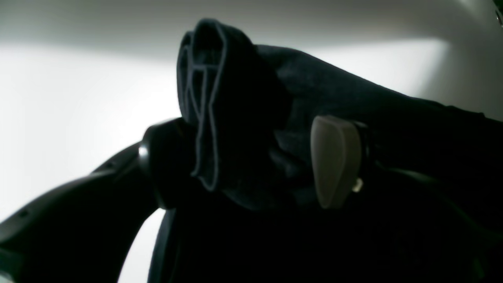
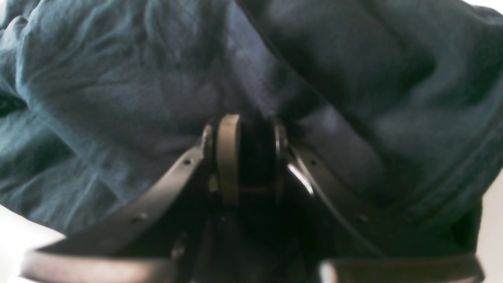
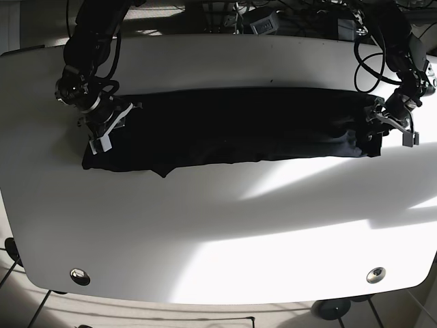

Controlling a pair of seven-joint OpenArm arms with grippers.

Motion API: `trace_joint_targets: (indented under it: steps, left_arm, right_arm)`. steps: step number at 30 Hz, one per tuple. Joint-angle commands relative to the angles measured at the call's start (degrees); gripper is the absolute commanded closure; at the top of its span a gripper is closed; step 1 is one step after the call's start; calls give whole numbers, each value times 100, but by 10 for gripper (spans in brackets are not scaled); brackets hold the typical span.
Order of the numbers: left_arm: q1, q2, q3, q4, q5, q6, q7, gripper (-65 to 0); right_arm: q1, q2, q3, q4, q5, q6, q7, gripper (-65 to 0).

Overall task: Fold the T-shirt properly
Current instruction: 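Pull the folded strip with both grippers away from the robot base, then grasp the strip's end with the left gripper and fold it toward the right gripper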

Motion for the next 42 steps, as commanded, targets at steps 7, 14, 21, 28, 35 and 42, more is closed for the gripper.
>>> trace_joint_targets:
  steps: [7,14,21,28,35,42]
  left_arm:
    - [56,-120,806,236,116,14,212,-28]
    - [829,329,1676,3084,134,14,229,-33]
    - [495,1252,3425,3471,125,845,186,-35]
    - [-41,1691,4050,2988,125,1320,186,-35]
    - [-269,1656,4586,2583,134,1328,-228,-57]
    - [-524,1779,5509,2592,125,3043,-465,-319]
  right_arm:
    - [10,26,13,56,-138,-32,-166,-109]
    - [10,26,13,65,-129,-32,-166,-109]
    - [10,-45,13,39,-129,-32,-166,-109]
    - [10,-124,5,56,-138,-32,-166,-109]
    - [10,-124,5,56,-138,-32,-166,-109]
    - [10,-124,5,56,-138,-32,-166,-109]
